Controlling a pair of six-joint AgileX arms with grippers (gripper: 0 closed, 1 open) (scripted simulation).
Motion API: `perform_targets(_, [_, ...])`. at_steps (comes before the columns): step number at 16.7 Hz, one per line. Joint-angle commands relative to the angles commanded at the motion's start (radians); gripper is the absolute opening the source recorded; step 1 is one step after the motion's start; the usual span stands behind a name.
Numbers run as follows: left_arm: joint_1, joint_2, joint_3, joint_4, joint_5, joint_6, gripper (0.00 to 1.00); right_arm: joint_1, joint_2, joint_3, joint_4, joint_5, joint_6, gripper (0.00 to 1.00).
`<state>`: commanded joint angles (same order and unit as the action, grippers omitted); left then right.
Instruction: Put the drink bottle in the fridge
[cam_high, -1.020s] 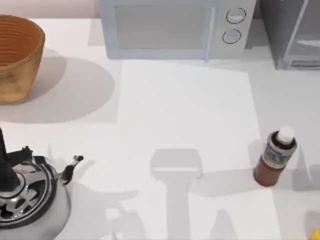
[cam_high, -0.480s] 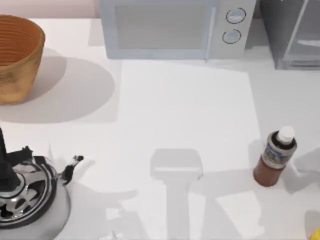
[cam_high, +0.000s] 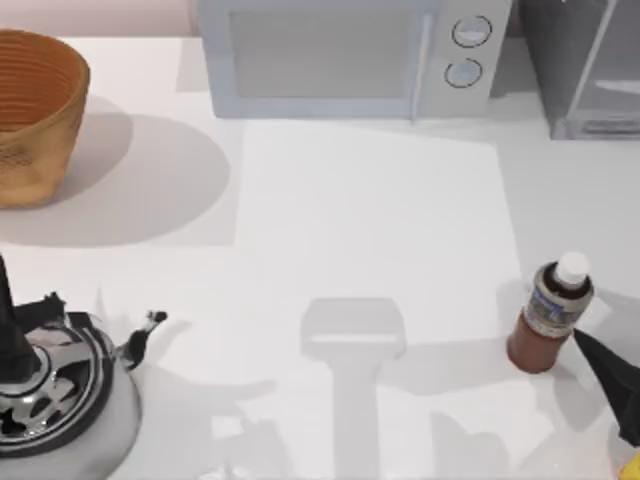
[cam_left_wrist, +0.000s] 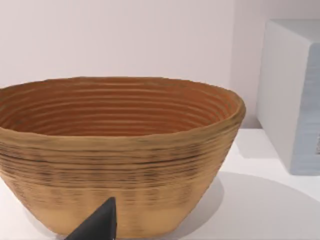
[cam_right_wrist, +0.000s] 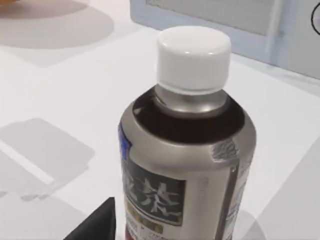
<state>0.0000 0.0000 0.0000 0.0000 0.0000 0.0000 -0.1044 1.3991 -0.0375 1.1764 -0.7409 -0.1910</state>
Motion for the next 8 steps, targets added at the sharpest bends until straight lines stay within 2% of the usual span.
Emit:
perform_targets(4, [0.0,0.0,0.0,0.0,0.0,0.0,1.0,-0.006,0.17,-0.009,0.155,-0.094,-0.016,1.0])
perform_targets(8, [0.0,0.0,0.0,0.0,0.0,0.0,1.0,-0.008,0.194,-0.011,0.174,-0.112,-0.022,1.0])
